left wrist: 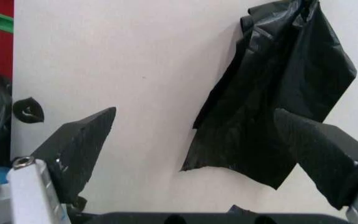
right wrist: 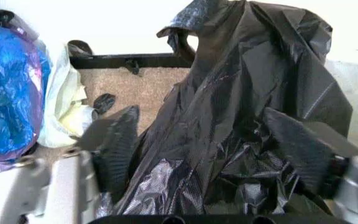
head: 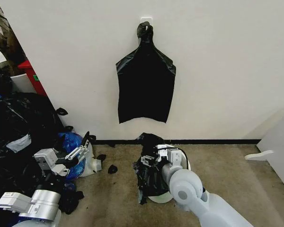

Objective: Place the garbage bag over the trash bin.

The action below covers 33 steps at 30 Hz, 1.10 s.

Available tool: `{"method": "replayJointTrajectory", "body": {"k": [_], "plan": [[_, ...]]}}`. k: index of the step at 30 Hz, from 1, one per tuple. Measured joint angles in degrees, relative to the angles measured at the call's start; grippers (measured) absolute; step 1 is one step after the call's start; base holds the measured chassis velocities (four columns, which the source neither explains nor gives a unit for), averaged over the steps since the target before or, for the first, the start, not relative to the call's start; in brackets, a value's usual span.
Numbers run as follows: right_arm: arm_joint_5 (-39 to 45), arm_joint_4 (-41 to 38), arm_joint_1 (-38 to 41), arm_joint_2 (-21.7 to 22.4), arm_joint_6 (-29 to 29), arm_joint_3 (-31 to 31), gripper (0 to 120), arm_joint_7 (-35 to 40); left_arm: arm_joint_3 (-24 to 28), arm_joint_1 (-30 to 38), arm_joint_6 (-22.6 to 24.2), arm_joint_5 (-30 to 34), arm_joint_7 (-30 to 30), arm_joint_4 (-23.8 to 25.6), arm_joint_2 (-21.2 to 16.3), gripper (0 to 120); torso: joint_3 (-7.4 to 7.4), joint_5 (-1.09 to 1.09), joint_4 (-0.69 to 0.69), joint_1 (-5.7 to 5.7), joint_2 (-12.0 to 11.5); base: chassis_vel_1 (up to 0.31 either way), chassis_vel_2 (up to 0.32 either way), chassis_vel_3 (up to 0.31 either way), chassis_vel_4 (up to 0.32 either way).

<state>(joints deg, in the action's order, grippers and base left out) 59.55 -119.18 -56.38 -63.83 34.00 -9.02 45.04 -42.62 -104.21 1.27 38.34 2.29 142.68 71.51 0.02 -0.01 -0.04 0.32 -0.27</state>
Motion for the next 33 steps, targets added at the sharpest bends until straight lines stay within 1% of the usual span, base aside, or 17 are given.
{"method": "replayJointTrajectory", "body": {"k": [1, 3, 4, 5, 7, 10, 17, 19, 21, 22, 24, 26, 27, 28, 30, 31, 33], "plan": [[0.00, 0.18, 0.00, 0.02, 0.02, 0.02, 71, -0.27, -0.09, -0.01, -0.01, 0.02, 0.02, 0.00, 0.00, 100, 0.00, 0.00, 0.00, 0.00, 0.00, 0.000, 0.000, 0.000, 0.000], [0.00, 0.25, 0.00, 0.03, 0.03, 0.04, 67, -0.40, -0.13, -0.01, -0.02, 0.03, 0.02, 0.00, 0.00, 100, 0.00, 0.00, 0.00, 0.00, 0.00, 0.000, 0.000, 0.000, 0.000], [0.00, 0.27, 0.00, 0.03, 0.03, 0.04, 57, -0.45, -0.14, -0.01, -0.02, 0.04, 0.03, 0.00, 0.00, 100, 0.00, 0.00, 0.00, 0.00, 0.00, 0.000, 0.000, 0.000, 0.000], [0.00, 0.27, 0.00, 0.03, 0.03, 0.04, 57, -0.45, -0.14, -0.01, -0.02, 0.04, 0.03, 0.00, 0.00, 100, 0.00, 0.00, 0.00, 0.00, 0.00, 0.000, 0.000, 0.000, 0.000], [0.00, 0.43, -0.03, 0.04, 0.07, 0.08, 51, -0.84, -0.23, -0.02, -0.02, 0.10, 0.05, -0.02, -0.01, 100, 0.00, 0.00, 0.00, 0.00, 0.00, 0.000, 0.000, 0.000, 0.000], [-0.55, 1.05, -0.30, 0.00, 0.08, 0.08, 49, -2.06, -0.28, 0.08, -0.03, 0.22, 0.08, -0.19, -0.06, 100, 0.00, 0.01, 0.00, 0.00, 0.00, 0.000, 0.000, 0.000, 0.000], [-1.22, 1.60, -0.60, 0.18, -0.04, 0.23, 49, -3.08, -0.23, 0.43, 0.00, 0.33, 0.09, -0.87, -0.20, 100, 0.00, 0.01, 0.00, 0.00, 0.00, 0.000, 0.000, 0.000, 0.000], [-1.24, 1.80, -0.37, 0.23, -0.19, 0.31, 43, -3.08, -0.06, 0.66, 0.01, 0.36, 0.08, -1.12, -0.26, 100, 0.00, 0.01, 0.00, 0.00, 0.00, 0.000, 0.000, 0.000, 0.000], [-1.26, 1.90, -0.33, 0.23, -0.22, 0.34, 41, -3.08, -0.04, 0.72, 0.01, 0.37, 0.08, -1.16, -0.28, 100, 0.00, 0.01, 0.00, 0.00, 0.00, 0.000, 0.000, 0.000, 0.000], [-1.31, 2.13, -0.28, 0.23, -0.27, 0.43, 37, -3.09, -0.01, 0.83, 0.01, 0.42, 0.07, -1.26, -0.34, 100, 0.00, 0.01, 0.00, 0.00, 0.00, 0.000, 0.000, 0.000, 0.000], [-1.47, 2.61, -0.21, 0.23, -0.44, 0.46, 33, -3.20, 0.02, 0.99, 0.01, 0.51, 0.07, -1.40, -0.40, 100, 0.00, 0.02, 0.00, 0.00, 0.00, 0.000, 0.000, 0.000, 0.000], [-1.50, 2.87, -0.19, 0.19, -0.56, 0.47, 26, -3.26, 0.03, 1.11, 0.02, 0.61, 0.06, -1.48, -0.41, 100, 0.00, 0.02, 0.00, 0.00, 0.00, 0.000, 0.000, 0.000, 0.000], [-1.50, 2.99, -0.19, 0.17, -0.58, 0.49, 20, -3.26, 0.06, 1.17, 0.01, 0.68, 0.06, -1.49, -0.41, 100, 0.00, 0.02, 0.00, 0.00, 0.00, 0.000, 0.000, 0.000, 0.000], [-1.50, 2.99, -0.19, 0.17, -0.58, 0.49, 20, -3.26, 0.06, 1.17, 0.01, 0.68, 0.06, -1.49, -0.41, 100, 0.00, 0.02, 0.00, 0.00, 0.00, 0.000, 0.000, 0.000, 0.000], [-1.50, 3.03, -0.20, 0.18, -0.63, 0.52, 15, -3.27, 0.09, 1.26, 0.00, 0.80, 0.06, -1.49, -0.41, 100, 0.00, 0.02, 0.00, 0.00, 0.00, 0.000, 0.000, 0.000, 0.000], [-1.50, 3.02, -0.23, 0.25, -0.69, 0.58, 9, -3.27, 0.11, 1.32, -0.03, 0.87, 0.06, -1.50, -0.41, 100, 0.00, 0.02, 0.00, 0.00, 0.00, 0.000, 0.000, 0.000, 0.000], [-1.47, 2.73, -0.28, 0.44, -0.81, 0.83, 0, -3.27, 0.19, 1.41, -0.05, 0.94, 0.06, -1.50, -0.37, 100, 0.00, 0.02, 0.00, 0.00, 0.00, 0.000, 0.000, 0.000, 0.000]]}}
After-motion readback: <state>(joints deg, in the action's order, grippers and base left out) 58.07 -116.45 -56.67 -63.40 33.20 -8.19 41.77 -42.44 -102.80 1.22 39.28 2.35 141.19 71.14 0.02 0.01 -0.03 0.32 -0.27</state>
